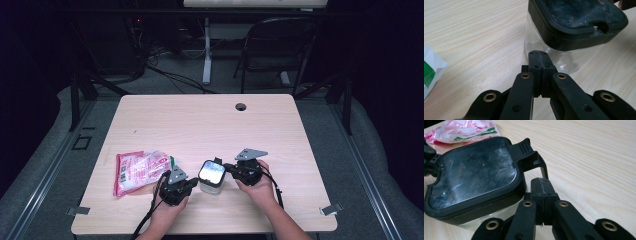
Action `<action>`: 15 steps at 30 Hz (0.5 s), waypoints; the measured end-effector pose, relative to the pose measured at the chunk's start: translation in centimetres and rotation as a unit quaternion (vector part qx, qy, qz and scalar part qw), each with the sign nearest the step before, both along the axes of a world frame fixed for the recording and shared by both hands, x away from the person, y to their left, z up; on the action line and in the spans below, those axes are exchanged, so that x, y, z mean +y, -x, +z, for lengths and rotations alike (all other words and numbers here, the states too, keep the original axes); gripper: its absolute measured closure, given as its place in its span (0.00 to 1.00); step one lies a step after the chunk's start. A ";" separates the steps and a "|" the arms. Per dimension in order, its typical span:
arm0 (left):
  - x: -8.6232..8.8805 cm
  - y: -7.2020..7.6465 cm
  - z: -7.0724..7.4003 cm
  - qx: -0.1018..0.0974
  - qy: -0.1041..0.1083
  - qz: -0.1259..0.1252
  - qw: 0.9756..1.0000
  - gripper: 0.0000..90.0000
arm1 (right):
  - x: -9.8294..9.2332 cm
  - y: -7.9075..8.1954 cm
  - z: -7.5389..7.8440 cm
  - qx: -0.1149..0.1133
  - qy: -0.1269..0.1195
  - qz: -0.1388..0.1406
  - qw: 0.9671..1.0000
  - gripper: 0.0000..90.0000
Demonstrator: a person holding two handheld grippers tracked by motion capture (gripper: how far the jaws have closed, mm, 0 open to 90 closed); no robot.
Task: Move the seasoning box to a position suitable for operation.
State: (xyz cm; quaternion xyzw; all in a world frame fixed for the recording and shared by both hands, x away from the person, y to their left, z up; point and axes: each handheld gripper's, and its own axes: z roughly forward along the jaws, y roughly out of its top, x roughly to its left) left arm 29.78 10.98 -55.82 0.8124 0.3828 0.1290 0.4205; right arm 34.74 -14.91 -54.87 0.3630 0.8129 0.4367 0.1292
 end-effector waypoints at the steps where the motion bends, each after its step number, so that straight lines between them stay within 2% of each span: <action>1: 0.0 0.0 0.0 -0.001 -0.002 0.002 1.000 1.00 | 0.0 0.2 0.0 0.001 0.000 0.000 1.000 1.00; 5: 0.1 -0.1 0.1 0.005 0.001 0.006 1.000 1.00 | -0.2 0.7 0.1 0.003 0.005 0.004 1.000 1.00; 8: 0.5 0.3 0.5 0.006 -0.006 0.006 1.000 1.00 | -0.2 1.2 0.1 0.002 0.007 0.008 1.000 1.00; 10: 0.6 0.7 0.6 0.008 0.000 0.008 1.000 1.00 | -0.1 1.5 0.1 -0.001 0.011 0.012 1.000 1.00; 12: 0.6 1.0 0.6 0.014 -0.003 0.005 1.000 1.00 | 0.0 1.8 0.1 0.000 0.016 0.018 1.000 1.00; 15: 0.2 1.3 0.5 0.007 -0.014 0.001 1.000 1.00 | 0.2 2.1 0.0 -0.002 0.021 0.021 1.000 1.00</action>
